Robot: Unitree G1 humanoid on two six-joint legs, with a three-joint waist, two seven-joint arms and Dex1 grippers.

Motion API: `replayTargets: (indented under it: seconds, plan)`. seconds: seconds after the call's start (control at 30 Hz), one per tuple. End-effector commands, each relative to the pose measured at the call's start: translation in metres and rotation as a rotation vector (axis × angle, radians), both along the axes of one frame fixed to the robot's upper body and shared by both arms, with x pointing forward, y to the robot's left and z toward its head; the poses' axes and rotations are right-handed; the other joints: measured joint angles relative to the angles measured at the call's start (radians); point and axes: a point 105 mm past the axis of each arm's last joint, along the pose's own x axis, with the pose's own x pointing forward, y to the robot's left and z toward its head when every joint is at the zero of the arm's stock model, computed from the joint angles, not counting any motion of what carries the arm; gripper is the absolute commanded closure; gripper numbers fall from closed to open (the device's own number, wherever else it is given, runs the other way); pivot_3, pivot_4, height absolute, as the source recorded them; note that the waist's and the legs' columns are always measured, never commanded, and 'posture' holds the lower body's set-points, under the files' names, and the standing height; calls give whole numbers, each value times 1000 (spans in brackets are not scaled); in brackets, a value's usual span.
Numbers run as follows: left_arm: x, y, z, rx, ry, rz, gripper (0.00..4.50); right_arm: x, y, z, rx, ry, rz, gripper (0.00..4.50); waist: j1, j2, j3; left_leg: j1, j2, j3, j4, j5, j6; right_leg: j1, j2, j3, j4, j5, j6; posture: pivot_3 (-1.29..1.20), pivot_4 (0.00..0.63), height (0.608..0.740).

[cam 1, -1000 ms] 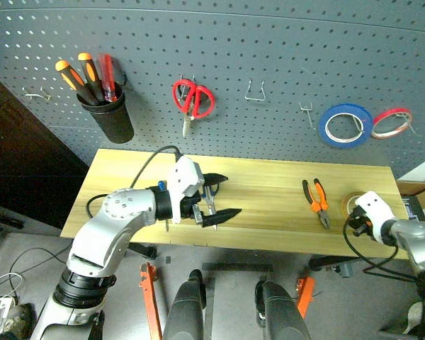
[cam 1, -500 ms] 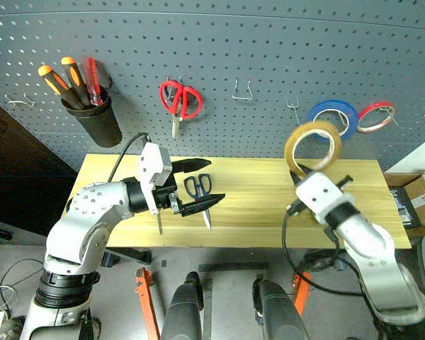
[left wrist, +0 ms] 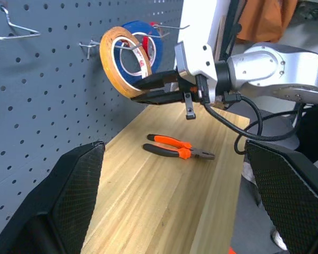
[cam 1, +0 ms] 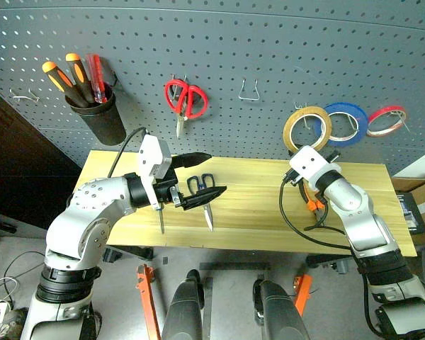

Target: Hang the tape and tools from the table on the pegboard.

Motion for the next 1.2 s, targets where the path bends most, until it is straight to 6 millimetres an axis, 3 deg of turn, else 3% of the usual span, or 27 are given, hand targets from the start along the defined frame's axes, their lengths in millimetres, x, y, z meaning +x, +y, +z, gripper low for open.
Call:
replayTargets:
  seconds: [0.03, 0.17, 0.27, 0.3, 0.53, 0.83, 1.2]
  plan:
    - [-7, -3, 4, 10, -31, -22, 0, -16, 0, -4, 45, 9, 4, 2483, 2, 0, 0, 0, 0, 0, 0, 0, 0, 0, 0, 0, 0, 0, 0, -44, 304, 740]
    - [-7, 7, -9, 71, -1, -20, 0, -43, -6, -33, 202, 160, -73, 1142, 2, 0, 0, 0, 0, 0, 0, 0, 0, 0, 0, 0, 0, 0, 0, -59, 298, 740]
    - [-10, 19, -35, 207, 40, -58, 0, -58, -20, -53, 356, 286, -224, 124, -4, 1, 0, 0, 1, 1, 0, 0, 0, 0, 0, 1, 1, 0, 0, -78, 297, 740]
    - [-10, 22, -39, 222, 47, -65, 0, -58, -24, -57, 390, 315, -271, 25, -9, 1, -1, 1, 1, 1, 0, 0, -1, 0, 0, 1, 1, 0, -1, -81, 297, 740]
    - [1, 32, -59, 349, 2, -74, 0, -39, -45, -92, 482, 513, -473, 25, -15, 0, -1, 1, 3, 4, 0, 1, -2, -5, -1, 1, 0, 5, -13, -100, 287, 740]
    - [0, 27, -60, 325, -13, -89, 0, 4, -70, -111, 597, 657, -554, 25, -20, -1, -1, -1, 3, 6, -1, 3, -1, -5, 0, 2, 0, 9, -8, -87, 272, 740]
    - [0, 25, -60, 317, -17, -85, 0, 14, -84, -135, 702, 856, -604, 25, -27, -1, -2, -1, 2, 6, 0, 3, -1, -5, 0, 1, 3, 8, -6, -80, 267, 740]
